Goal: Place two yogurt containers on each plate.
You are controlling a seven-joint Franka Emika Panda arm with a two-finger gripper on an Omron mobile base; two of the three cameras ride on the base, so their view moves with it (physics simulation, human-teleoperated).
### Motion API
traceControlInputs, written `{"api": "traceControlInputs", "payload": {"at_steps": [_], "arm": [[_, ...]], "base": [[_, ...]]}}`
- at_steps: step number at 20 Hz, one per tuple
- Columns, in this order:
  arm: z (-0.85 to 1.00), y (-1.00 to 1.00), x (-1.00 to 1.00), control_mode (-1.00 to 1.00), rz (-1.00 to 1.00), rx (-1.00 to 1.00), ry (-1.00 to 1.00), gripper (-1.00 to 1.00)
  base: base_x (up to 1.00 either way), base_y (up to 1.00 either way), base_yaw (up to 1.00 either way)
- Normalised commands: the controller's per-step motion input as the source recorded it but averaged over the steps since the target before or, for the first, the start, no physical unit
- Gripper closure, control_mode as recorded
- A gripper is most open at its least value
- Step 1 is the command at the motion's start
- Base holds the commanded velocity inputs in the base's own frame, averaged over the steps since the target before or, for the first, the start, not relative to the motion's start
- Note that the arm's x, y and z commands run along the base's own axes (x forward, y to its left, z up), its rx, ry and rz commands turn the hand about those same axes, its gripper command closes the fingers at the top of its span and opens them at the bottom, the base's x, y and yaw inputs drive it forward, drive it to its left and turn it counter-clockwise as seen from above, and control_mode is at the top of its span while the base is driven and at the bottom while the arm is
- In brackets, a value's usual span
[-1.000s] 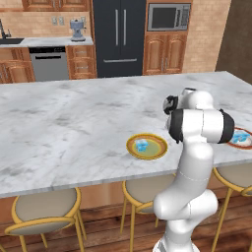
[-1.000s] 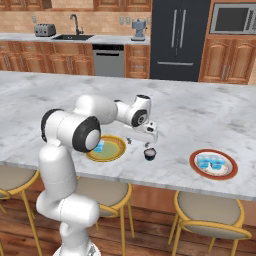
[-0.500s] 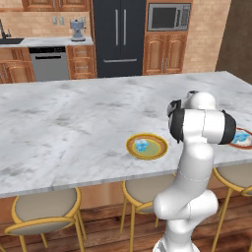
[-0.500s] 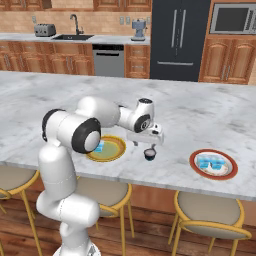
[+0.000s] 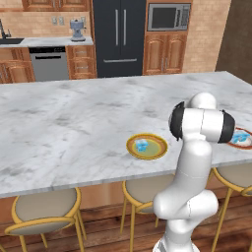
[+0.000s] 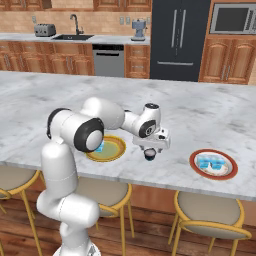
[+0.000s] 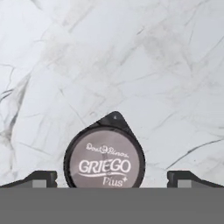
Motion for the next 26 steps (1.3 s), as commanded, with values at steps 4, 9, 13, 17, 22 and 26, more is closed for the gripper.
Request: {"api": "traceControlInputs", "payload": {"at_steps": [4,9,13,17,22,26], "arm": [[0.00,-0.06,0.00,-1.00,-0.01,0.00,0.00,-1.00],[-0.08,0.06,0.00,-1.00,0.00,0.00,0.00,-1.00],[-0.07,0.16,-0.03,-1.00,0.00,0.00,0.00,-1.00],[-0.05,0.03,0.00,-1.00,0.00,0.00,0.00,-1.00],[-0.10,0.00,0.00,-1.00,0.00,0.00,0.00,-1.00],[-0.13,0.00,0.00,-1.00,0.00,0.00,0.00,-1.00]], "base": [[0.00,0.00,0.00],[0.00,0.00,0.00],[0.00,0.00,0.00],[0.00,0.00,0.00],[0.00,0.00,0.00],[0.00,0.00,0.00]]}}
